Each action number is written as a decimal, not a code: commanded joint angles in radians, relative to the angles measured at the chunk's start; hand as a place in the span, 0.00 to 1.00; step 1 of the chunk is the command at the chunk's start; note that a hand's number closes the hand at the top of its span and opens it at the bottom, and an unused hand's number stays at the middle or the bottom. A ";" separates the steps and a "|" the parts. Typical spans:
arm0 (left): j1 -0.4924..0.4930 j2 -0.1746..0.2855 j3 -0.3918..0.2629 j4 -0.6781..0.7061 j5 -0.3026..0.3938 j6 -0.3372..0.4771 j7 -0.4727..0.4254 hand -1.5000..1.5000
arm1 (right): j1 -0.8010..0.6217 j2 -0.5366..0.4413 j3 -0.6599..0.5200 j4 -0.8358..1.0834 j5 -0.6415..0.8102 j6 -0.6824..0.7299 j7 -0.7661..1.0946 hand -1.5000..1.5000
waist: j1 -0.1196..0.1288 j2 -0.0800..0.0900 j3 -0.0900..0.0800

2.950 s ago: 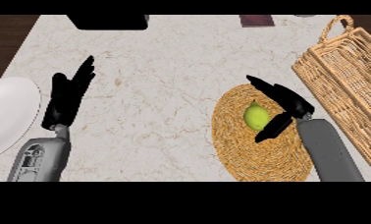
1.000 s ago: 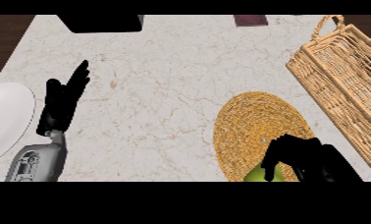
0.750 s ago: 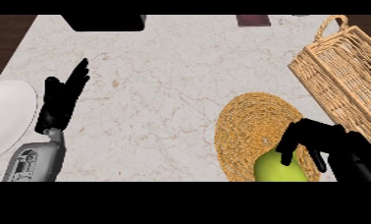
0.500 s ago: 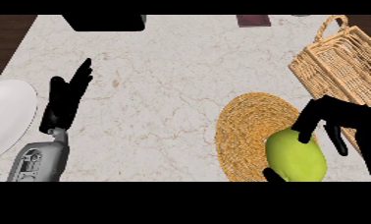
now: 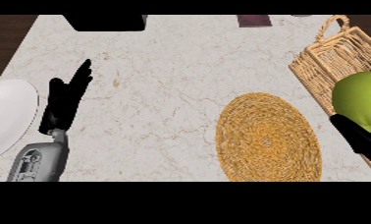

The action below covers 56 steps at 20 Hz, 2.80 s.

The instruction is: Pick the pear from the placemat and place it in the basket

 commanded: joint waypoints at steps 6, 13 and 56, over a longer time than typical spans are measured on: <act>-0.034 -0.020 -0.005 0.022 -0.006 0.015 -0.006 0.50 | -0.113 -0.356 -0.148 0.326 -0.003 0.187 -0.092 1.00 | 0.010 0.008 0.002; 0.013 -0.011 -0.020 -0.057 -0.008 -0.004 0.020 0.50 | 0.037 -0.476 -0.205 0.569 0.183 0.048 -0.496 1.00 | 0.020 0.008 0.003; 0.018 -0.002 0.006 -0.041 0.004 -0.031 -0.006 0.50 | -0.051 -0.643 -0.527 1.660 0.051 -0.309 -1.068 0.00 | 0.029 0.010 0.004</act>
